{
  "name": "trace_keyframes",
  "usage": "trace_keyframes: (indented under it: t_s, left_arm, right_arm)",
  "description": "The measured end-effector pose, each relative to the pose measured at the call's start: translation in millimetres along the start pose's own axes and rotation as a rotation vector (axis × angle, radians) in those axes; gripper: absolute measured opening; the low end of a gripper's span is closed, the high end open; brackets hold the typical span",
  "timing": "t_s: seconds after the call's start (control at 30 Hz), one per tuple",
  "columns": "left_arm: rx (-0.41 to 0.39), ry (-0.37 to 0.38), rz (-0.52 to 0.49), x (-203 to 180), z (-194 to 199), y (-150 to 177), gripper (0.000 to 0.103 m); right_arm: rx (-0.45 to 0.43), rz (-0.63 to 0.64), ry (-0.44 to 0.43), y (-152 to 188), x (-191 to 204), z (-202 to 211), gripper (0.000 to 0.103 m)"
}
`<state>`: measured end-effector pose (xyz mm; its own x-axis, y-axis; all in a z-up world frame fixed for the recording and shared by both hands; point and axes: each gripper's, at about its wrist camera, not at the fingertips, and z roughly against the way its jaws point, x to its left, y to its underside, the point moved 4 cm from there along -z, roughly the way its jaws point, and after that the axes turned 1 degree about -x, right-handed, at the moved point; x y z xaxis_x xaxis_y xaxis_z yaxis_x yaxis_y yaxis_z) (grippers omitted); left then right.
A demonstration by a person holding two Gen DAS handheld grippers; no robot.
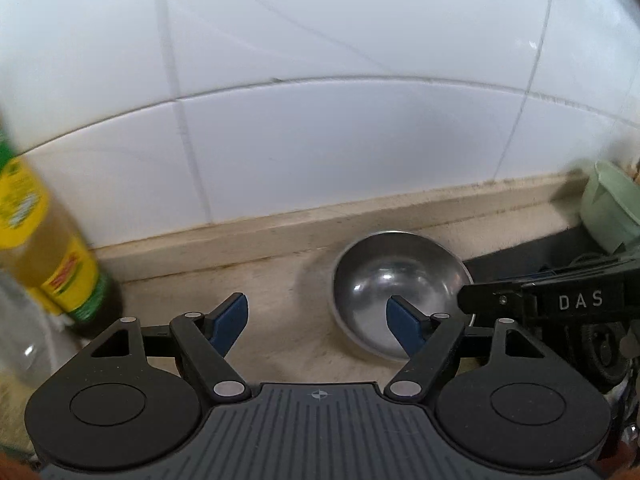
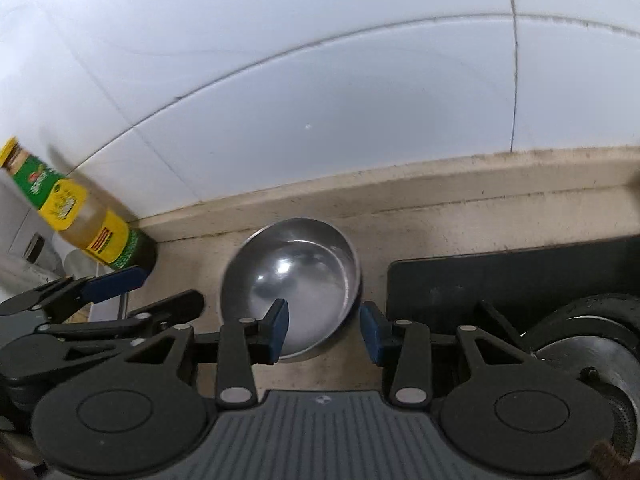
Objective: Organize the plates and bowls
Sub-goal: 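Grasp the rim of the last steel bowl with both tools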
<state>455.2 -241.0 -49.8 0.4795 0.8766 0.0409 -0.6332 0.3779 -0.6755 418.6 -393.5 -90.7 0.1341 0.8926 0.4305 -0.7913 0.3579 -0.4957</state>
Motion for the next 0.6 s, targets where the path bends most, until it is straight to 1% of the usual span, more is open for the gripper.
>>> trace_keyframes:
  t_s: [0.07,0.13,0.23,0.27,0.4,0.43,0.5,0.53,0.6]
  left_arm:
    - [0.014,0.000,-0.022,-4,-13,1,0.082]
    - [0.031,0.001,-0.025,-6,-23,1,0.080]
    - [0.048,-0.003,-0.029,-7,-35,2,0.079]
    - [0.052,0.002,-0.031,-7,-38,2,0.076]
    - [0.074,-0.011,-0.056,-9,-49,5,0.071]
    - [0.084,-0.007,-0.053,-10,-52,5,0.068]
    - [0.103,0.000,-0.050,-9,-57,8,0.064]
    - [0.112,0.002,-0.057,-11,-60,9,0.061]
    - [0.123,0.001,-0.072,-14,-65,11,0.056]
  right_arm:
    - [0.004,-0.011,-0.001,-2,-7,-7,0.036]
    - [0.023,-0.035,-0.016,-4,-11,-15,0.036]
    - [0.043,-0.053,-0.013,-5,-16,-27,0.036]
    - [0.051,-0.060,-0.017,-4,-18,-31,0.036]
    - [0.085,-0.071,-0.048,1,-19,-43,0.036]
    - [0.092,-0.071,-0.052,2,-19,-46,0.036]
    - [0.105,-0.071,-0.059,4,-19,-53,0.034]
    - [0.110,-0.070,-0.059,5,-18,-56,0.031]
    - [0.121,-0.074,-0.066,7,-18,-60,0.030]
